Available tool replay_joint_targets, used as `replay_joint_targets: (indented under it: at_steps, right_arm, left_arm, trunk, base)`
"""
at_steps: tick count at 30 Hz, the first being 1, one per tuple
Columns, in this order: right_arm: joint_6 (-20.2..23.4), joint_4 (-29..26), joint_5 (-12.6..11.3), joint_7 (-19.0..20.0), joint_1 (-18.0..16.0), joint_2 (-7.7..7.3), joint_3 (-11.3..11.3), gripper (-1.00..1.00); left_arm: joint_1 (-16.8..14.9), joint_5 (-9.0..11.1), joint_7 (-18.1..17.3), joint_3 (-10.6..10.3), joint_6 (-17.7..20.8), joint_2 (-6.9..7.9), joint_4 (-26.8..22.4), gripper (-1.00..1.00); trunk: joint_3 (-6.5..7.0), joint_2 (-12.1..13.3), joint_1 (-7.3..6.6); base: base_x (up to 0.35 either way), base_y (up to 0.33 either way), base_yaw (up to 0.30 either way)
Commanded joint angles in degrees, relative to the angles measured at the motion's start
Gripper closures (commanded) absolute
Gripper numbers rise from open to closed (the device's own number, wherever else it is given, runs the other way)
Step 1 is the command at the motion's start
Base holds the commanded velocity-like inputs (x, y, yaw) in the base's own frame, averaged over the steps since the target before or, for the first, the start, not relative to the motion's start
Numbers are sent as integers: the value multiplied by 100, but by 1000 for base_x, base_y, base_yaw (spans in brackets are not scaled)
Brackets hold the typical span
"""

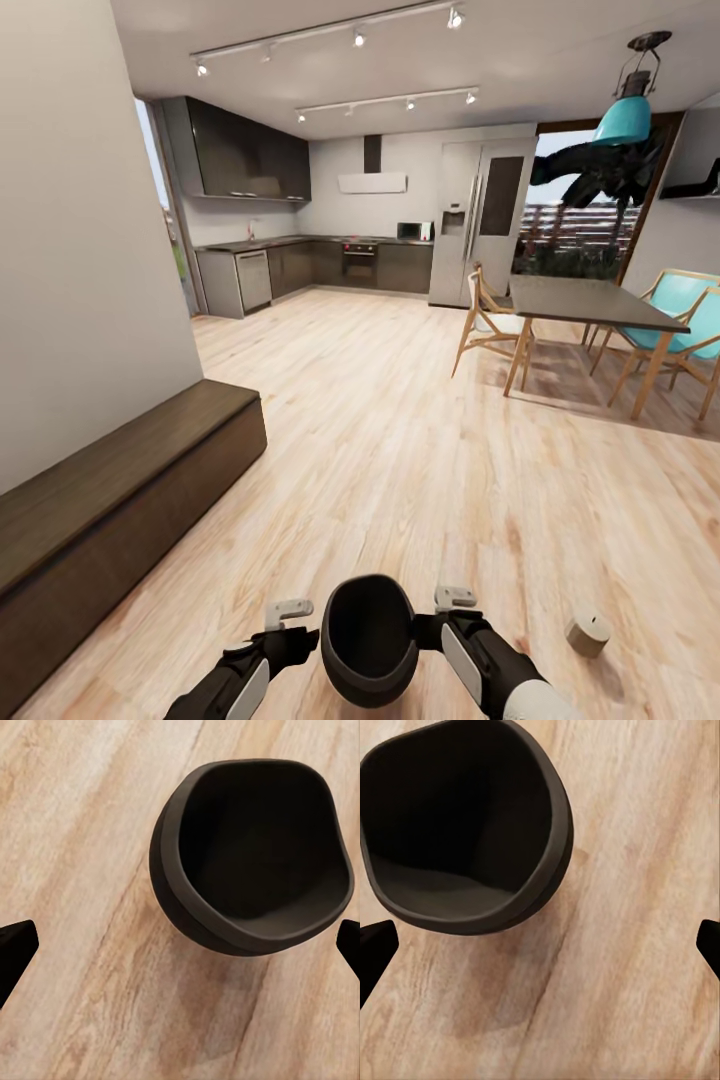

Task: Place each of the two pumpkins and all three candles from the living room inside a cabinet in the living room (use any cabinet), then make sure every cabinet is closed, and position the cauldron so it is next to a table in the living room.

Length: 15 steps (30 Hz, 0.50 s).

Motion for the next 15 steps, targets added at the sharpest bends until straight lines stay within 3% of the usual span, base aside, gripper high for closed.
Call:
replay_joint_targets:
  at_steps: [1, 15]
  right_arm:
    - [26, 13, -63, -54, -15, -4, 46, -100]
    - [-31, 53, -58, -63, -37, -13, 45, -100]
  left_arm:
    - [-2, 49, 4, -20, 28, 3, -9, -100]
    - [-2, 32, 4, -22, 27, -28, 148, -100]
  trunk:
    - [-24, -44, 22]
    - [-275, -606, 329]
  base:
    - [0, 0, 0]
    - [0, 0, 0]
